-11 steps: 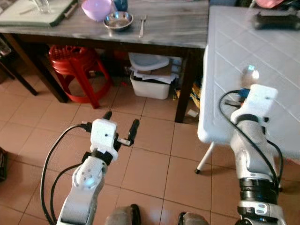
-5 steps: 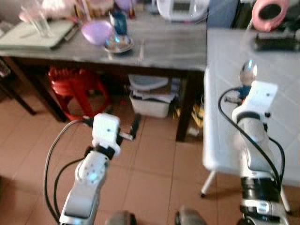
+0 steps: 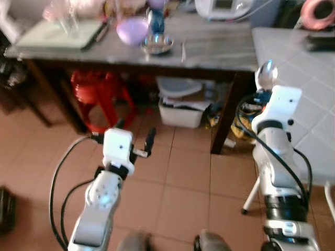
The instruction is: Setting the table
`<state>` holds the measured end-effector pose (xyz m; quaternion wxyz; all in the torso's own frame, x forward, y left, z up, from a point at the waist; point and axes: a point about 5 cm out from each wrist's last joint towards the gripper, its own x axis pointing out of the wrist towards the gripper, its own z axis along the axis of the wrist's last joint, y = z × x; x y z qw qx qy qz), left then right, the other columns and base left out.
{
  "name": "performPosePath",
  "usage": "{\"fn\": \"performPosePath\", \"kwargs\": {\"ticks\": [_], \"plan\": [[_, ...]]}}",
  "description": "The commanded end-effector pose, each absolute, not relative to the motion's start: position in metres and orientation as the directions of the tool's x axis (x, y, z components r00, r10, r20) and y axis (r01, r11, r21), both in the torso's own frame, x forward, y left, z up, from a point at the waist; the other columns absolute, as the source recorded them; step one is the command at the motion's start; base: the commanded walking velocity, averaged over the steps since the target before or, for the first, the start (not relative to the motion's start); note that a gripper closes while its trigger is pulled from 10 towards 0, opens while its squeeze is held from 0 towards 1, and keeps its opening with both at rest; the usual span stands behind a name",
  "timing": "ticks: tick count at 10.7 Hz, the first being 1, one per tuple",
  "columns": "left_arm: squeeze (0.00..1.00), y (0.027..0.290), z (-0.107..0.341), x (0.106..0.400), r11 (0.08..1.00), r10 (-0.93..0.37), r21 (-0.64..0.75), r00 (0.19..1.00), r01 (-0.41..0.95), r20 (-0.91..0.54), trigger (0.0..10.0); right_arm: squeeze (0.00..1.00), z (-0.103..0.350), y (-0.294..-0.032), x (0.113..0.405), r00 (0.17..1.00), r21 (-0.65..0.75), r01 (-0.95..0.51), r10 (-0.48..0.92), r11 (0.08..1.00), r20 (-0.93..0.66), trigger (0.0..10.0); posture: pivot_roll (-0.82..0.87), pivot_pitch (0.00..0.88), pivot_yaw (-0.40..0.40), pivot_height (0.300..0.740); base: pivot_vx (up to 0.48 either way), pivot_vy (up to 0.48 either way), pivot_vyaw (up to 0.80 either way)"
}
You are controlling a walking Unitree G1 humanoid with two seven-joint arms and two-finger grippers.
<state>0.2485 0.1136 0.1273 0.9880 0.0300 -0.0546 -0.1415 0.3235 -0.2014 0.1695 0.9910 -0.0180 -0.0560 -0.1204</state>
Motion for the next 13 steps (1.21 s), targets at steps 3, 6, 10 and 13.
{"fn": "performPosePath", "kwargs": {"ticks": [3,6,10,13], "plan": [[0.0,0.116,0.127,0.247,0.958,-0.284,0.076,0.954,0.278,0.094,10.0,0.0,0.173,-0.193,0.324,0.969,-0.028,0.212,-0.207,0.977,0.133,10.0,0.03,0.109,0.039,0.74,0.456,0.0,-0.4],[0.0,0.111,0.126,0.246,0.952,-0.306,0.057,0.948,0.302,0.092,10.0,0.0,0.173,-0.187,0.326,0.972,-0.027,0.199,-0.194,0.98,0.133,10.0,0.04,0.098,0.038,0.74,0.48,0.0,0.0],[0.0,0.116,0.129,0.249,0.951,-0.305,0.073,0.948,0.299,0.093,10.0,0.0,0.175,-0.174,0.328,0.978,-0.051,0.149,-0.14,0.987,0.155,10.0,0.04,0.09,0.051,0.74,0.48,0.0,0.4],[0.0,0.111,0.128,0.244,0.945,-0.326,0.064,0.941,0.322,0.094,10.0,0.0,0.171,-0.173,0.324,0.979,-0.052,0.149,-0.14,0.987,0.146,10.0,0.04,0.086,0.046,0.74,0.48,0.0,0.0]]}}
